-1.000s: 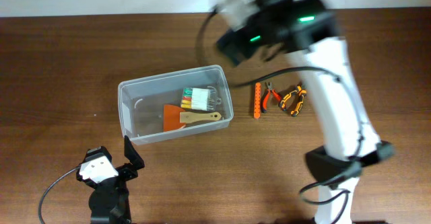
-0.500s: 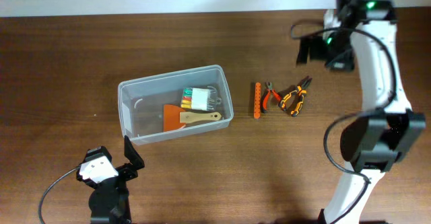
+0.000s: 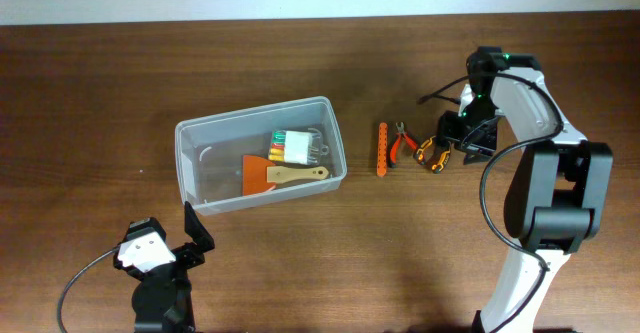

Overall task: Pack container
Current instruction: 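Grasp the orange-black pliers with the right gripper, then carry the orange-black pliers into the container and release them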

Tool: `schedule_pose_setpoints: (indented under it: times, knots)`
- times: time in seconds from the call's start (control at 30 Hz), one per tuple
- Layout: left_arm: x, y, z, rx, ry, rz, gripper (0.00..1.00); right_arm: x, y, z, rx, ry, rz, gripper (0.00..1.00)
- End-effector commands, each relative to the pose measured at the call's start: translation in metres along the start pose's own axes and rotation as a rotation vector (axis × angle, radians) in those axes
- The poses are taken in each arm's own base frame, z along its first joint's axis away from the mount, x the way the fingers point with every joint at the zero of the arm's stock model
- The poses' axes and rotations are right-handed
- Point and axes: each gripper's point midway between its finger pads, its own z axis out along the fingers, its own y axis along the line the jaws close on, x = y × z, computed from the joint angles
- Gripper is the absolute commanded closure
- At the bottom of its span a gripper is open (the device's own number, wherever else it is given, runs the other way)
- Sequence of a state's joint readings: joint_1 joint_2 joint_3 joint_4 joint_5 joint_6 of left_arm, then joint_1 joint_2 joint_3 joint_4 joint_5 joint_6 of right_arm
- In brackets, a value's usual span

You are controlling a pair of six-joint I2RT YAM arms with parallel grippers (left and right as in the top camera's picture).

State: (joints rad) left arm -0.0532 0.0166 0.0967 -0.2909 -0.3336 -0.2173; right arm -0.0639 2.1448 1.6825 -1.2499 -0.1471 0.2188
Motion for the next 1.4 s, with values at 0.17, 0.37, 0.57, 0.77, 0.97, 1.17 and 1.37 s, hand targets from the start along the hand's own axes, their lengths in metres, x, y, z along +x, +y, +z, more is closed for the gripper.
schedule_pose_setpoints:
  times: [0.17,0.37,0.57,0.77,0.97,1.17,1.37]
  knots:
    - [0.001,0.000,0.000,0.000,0.000,0.010,0.01,0.000,-0.003,0.025,-0.005,-0.019,0.028,0.39]
    - [0.001,0.000,0.000,0.000,0.000,0.010,0.01,-0.006,0.007,0.037,-0.073,-0.047,0.039,0.53]
    - [0.001,0.000,0.000,0.000,0.000,0.010,0.01,-0.009,0.008,0.038,-0.076,-0.061,0.059,0.76]
    - [0.001,0.000,0.000,0.000,0.000,0.010,0.01,-0.014,0.007,0.028,-0.065,-0.095,0.054,0.94]
    - [0.001,0.000,0.000,0.000,0.000,0.010,0.01,-0.028,0.020,-0.037,-0.095,-0.240,0.026,0.96]
    - [0.001,0.000,0.000,0.000,0.000,0.010,0.01,-0.014,0.069,-0.159,-0.155,-0.527,-0.194,0.96]
    - [0.001,0.000,0.000,0.000,0.000,0.010,0.01,0.044,0.158,-0.216,-0.119,-0.728,-0.810,0.96]
